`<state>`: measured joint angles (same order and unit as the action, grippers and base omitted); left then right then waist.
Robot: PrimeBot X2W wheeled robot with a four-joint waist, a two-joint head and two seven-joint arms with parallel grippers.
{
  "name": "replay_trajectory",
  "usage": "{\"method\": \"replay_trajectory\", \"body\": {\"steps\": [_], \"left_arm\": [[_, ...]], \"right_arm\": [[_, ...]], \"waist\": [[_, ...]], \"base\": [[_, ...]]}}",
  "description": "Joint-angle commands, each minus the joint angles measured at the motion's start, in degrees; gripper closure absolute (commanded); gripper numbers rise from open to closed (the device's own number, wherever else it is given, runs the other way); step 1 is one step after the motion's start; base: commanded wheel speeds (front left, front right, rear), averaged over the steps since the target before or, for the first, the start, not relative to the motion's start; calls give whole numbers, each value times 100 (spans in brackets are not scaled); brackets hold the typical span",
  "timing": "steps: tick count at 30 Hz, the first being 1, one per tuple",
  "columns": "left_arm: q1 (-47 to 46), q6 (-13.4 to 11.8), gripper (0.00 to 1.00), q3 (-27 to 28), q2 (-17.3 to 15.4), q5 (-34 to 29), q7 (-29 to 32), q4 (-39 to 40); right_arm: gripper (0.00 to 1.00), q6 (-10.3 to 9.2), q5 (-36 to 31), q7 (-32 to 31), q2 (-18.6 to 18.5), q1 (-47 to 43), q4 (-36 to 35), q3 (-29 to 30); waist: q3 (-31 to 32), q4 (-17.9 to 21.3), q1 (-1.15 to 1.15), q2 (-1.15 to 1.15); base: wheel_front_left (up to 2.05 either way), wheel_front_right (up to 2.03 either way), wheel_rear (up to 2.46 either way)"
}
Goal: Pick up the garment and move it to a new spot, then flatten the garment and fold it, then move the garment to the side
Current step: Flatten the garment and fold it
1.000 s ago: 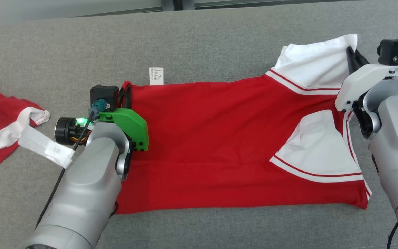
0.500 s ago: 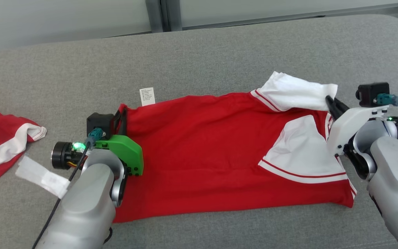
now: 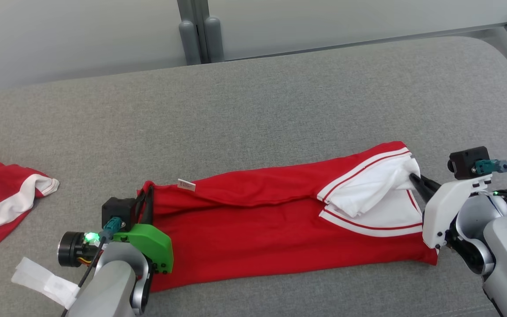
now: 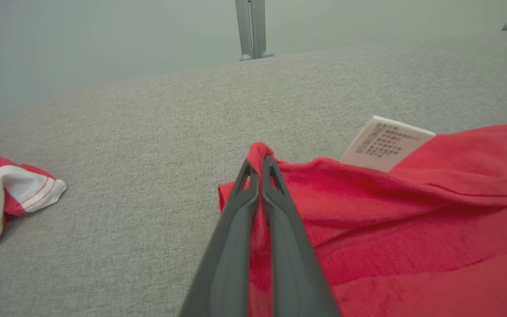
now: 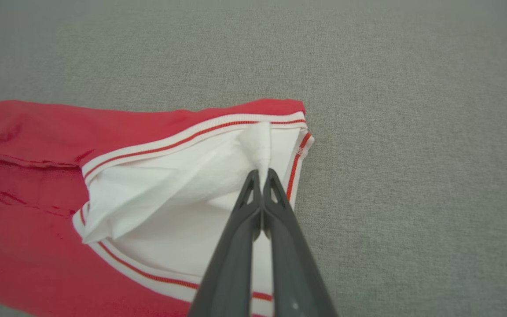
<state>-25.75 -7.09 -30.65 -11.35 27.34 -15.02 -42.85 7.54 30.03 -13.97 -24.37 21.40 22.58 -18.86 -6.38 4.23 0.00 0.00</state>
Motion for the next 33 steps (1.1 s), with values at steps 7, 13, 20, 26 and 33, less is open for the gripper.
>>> {"method": "replay_trajectory", "body": {"steps": [7,13,20,26,33], "left_arm": [[329,16,100,196,-28,-129,-17,75],[533,-23,0,456,24,-73,-18,143],[1236,2,0,1284,61,-216,-18,1248],[2022,420,0,1924,244,-724,-11,2417],[2651,1090,0,2561,640,-1179,-11,3327]], "right_arm": [[100,-10,-127,-515,106,-683,-574,301],[0,-10,-261,-797,300,-1036,-821,499],[0,-10,-301,-856,506,-1307,-1139,852],[0,-10,-395,-912,701,-1440,-1173,1364],[0,-7,-522,-903,878,-1250,-617,1881]], "waist": [[123,109,0,0],[265,162,0,0],[518,124,0,0],[631,-7,0,0],[673,-232,0,0]], "base": [[0,0,0],[0,0,0],[0,0,0],[0,0,0],[0,0,0]]}}
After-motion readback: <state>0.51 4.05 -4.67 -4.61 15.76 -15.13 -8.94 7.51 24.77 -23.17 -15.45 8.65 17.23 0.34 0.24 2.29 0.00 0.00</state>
